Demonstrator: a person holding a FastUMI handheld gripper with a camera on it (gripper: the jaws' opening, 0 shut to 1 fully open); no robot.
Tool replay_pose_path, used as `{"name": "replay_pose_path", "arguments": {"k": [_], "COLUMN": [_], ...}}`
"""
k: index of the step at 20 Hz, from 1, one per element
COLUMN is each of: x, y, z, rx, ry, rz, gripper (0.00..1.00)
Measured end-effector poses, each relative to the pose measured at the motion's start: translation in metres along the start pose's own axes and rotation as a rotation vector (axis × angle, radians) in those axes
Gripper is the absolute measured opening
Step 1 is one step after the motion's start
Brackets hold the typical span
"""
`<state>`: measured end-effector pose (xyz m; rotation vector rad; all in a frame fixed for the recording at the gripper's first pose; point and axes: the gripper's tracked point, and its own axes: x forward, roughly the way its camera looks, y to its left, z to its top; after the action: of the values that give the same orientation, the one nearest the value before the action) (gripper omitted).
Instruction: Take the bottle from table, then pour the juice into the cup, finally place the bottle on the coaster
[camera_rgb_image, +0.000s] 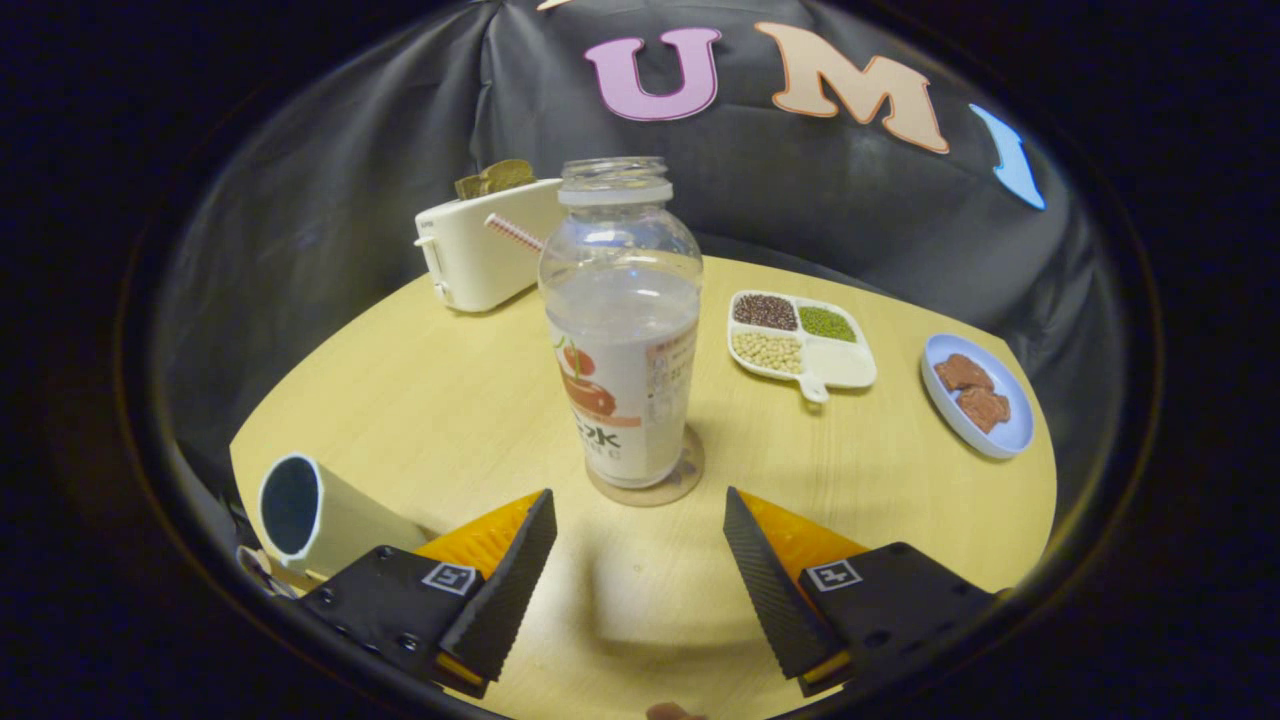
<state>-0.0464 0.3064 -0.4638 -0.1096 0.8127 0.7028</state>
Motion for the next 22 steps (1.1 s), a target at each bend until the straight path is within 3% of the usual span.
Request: {"name": "replay_pose_path", "arguments": {"k": [10, 22], "x": [-0.067, -0.226], "y": [-0.033, -0.113], "z": [0.009, 0.174], "rx": [0.047, 0.061], "ry": [-0.056, -0.41], "rz": [-0.064, -0.266], "gripper": [1.0, 1.0]}}
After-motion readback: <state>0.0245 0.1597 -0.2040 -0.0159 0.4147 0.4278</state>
